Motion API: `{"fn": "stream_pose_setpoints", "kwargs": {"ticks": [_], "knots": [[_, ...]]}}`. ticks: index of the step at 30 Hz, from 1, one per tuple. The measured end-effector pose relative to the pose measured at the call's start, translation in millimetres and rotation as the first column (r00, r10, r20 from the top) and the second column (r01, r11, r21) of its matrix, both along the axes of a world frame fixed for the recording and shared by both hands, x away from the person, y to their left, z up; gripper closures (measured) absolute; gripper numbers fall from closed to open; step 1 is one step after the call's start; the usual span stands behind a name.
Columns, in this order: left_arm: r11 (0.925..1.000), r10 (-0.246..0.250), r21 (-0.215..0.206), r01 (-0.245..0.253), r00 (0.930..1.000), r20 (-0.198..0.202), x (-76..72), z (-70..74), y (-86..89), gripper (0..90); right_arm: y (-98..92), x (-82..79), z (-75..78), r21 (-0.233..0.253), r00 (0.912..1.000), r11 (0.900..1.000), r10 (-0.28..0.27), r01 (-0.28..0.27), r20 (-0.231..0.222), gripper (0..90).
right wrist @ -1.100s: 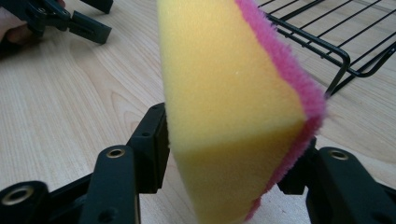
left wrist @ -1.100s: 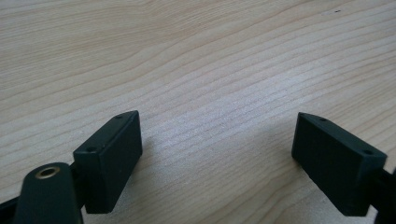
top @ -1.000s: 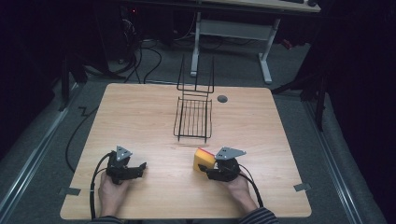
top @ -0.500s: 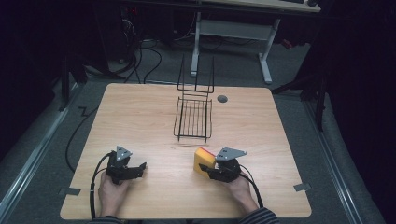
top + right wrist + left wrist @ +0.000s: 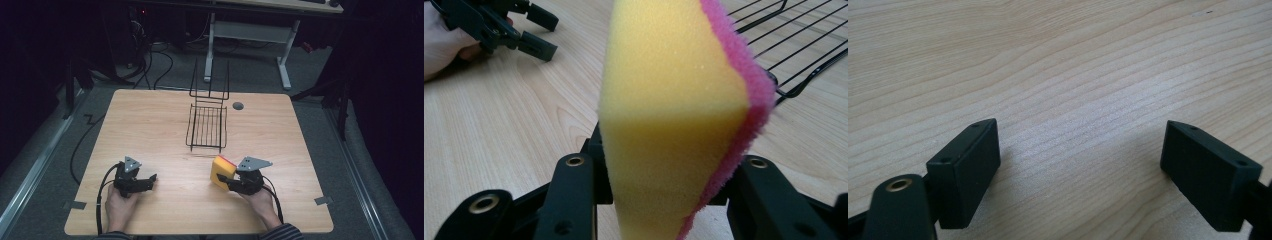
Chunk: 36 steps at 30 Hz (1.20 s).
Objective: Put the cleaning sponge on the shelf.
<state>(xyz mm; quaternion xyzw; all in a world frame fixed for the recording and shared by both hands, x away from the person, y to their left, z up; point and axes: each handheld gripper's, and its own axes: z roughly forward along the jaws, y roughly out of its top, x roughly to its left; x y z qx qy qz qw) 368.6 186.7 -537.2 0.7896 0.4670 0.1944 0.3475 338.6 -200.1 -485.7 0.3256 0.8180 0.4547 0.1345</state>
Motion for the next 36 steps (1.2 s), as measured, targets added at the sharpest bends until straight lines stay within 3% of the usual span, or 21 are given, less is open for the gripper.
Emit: {"fn": "stream_pose_setpoints", "kwargs": {"ticks": [21,36], "knots": [[1.0000,0.000,0.000,0.000,1.0000,0.000,0.0,0.0,0.0,16.7,-17.1,-2.6,26.6,0.051,0.9990,0.998,-0.024,0.022,0.037,60.6],[1.0000,0.000,-0.001,0.000,1.0000,0.000,0.0,0.0,0.0,16.7,-15.1,9.5,56.4,0.061,0.9972,0.997,-0.041,0.037,0.063,60.6]]}}
